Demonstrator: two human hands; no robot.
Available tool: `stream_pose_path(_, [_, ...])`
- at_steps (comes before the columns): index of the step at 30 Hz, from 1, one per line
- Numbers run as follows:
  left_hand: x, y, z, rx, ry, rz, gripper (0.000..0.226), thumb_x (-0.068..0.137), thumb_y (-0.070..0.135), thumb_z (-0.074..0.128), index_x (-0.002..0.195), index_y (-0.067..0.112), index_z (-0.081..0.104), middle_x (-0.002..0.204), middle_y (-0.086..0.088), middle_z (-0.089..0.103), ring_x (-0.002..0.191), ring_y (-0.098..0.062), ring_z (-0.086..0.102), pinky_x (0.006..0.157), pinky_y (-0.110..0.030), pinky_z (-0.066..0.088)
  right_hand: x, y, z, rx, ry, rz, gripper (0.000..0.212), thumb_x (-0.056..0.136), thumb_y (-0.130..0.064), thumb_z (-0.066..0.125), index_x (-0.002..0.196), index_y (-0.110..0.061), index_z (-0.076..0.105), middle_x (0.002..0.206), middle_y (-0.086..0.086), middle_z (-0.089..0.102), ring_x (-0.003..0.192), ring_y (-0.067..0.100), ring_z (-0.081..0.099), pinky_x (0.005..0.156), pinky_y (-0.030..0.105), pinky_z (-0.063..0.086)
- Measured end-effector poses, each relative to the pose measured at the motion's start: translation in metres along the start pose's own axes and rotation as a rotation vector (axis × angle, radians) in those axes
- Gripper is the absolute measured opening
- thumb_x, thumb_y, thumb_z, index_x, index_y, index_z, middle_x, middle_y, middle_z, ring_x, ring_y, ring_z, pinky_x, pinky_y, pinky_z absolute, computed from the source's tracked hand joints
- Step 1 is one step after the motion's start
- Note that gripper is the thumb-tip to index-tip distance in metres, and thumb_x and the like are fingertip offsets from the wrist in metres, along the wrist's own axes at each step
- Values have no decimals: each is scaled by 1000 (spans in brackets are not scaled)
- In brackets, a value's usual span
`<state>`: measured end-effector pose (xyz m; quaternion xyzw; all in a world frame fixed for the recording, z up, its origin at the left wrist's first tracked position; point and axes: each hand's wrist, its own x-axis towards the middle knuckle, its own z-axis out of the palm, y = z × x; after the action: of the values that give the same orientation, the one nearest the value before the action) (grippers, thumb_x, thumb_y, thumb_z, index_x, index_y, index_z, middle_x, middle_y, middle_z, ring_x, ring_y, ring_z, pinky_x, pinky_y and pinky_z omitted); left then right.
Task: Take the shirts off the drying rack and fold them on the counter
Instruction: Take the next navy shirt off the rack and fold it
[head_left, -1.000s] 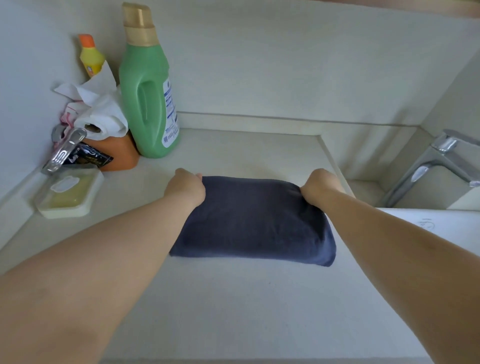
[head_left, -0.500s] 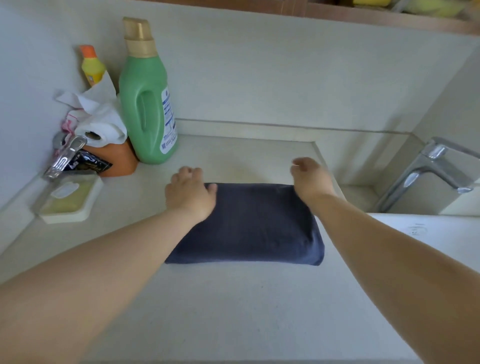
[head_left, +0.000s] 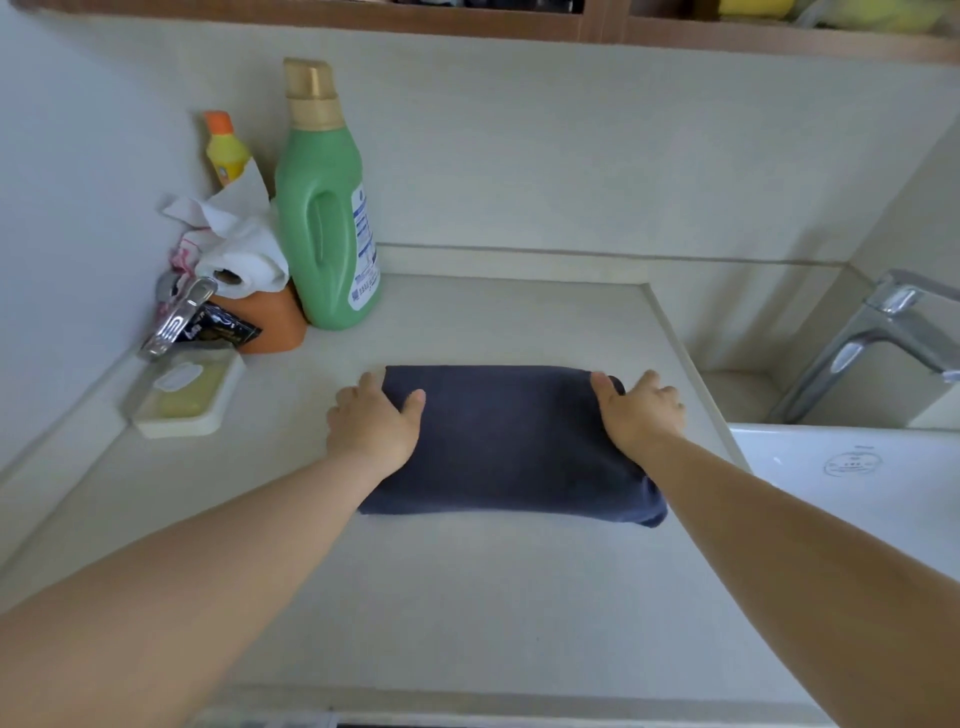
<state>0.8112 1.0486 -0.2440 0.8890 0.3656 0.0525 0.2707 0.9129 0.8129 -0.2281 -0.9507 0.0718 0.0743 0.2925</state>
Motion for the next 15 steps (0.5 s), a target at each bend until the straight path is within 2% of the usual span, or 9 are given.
stream_pose_path(2, [-9, -2, -2, -24, -87, -85, 68, 89, 54, 52, 135, 7, 38, 135, -15, 42, 121, -36, 45, 99, -43, 42, -13, -5, -8, 67, -164, 64, 65, 88, -62, 46, 130, -12, 45, 111, 14, 56, 97, 34, 52, 83, 42, 43])
stream_pose_path(3, [-10, -1, -1, -69, -130, -109, 66, 86, 52, 58, 131, 6, 42, 132, -13, 45, 115, -34, 49, 95, -42, 45, -17, -8, -8, 61, -245, 67, 64, 86, -61, 50, 131, -15, 46, 108, 12, 57, 92, 32, 51, 80, 40, 40])
stream_pose_path(6, [-15, 3, -5, -275, -207, -178, 53, 79, 40, 73, 114, 7, 52, 121, -10, 58, 97, -27, 55, 80, -34, 46, -25, -13, -8, 90, -363, 109, 69, 82, -56, 63, 133, -14, 43, 116, 13, 56, 104, 34, 52, 82, 41, 39])
stream_pose_path(8, [-19, 5, -14, -362, -293, -232, 51, 77, 32, 78, 115, 8, 54, 124, -10, 58, 106, -28, 55, 84, -33, 42, -30, -11, -15, 245, -455, 212, 68, 75, -50, 73, 127, -12, 49, 116, 15, 56, 113, 37, 50, 91, 45, 41])
stream_pose_path(10, [-24, 8, -23, -459, -403, -280, 55, 77, 23, 79, 122, 5, 53, 129, -10, 56, 118, -28, 52, 85, -34, 38, -36, -3, -24, 338, -509, 283, 67, 68, -45, 80, 119, -12, 53, 114, 16, 55, 115, 39, 49, 101, 50, 40])
stream_pose_path(11, [-27, 9, -26, -495, -449, -290, 52, 77, 19, 78, 121, 5, 53, 127, -11, 56, 118, -28, 51, 84, -34, 38, -40, 2, -28, 373, -518, 305, 64, 67, -43, 81, 116, -12, 55, 113, 16, 56, 115, 38, 50, 102, 50, 40])
stream_pose_path(15, [-49, 34, -29, -522, -579, -221, 36, 79, 17, 75, 109, 9, 55, 106, -7, 58, 98, -26, 51, 85, -34, 38, -68, 30, -55, 599, -474, 306, 45, 73, -26, 79, 108, -10, 56, 112, 14, 59, 111, 35, 54, 95, 44, 46])
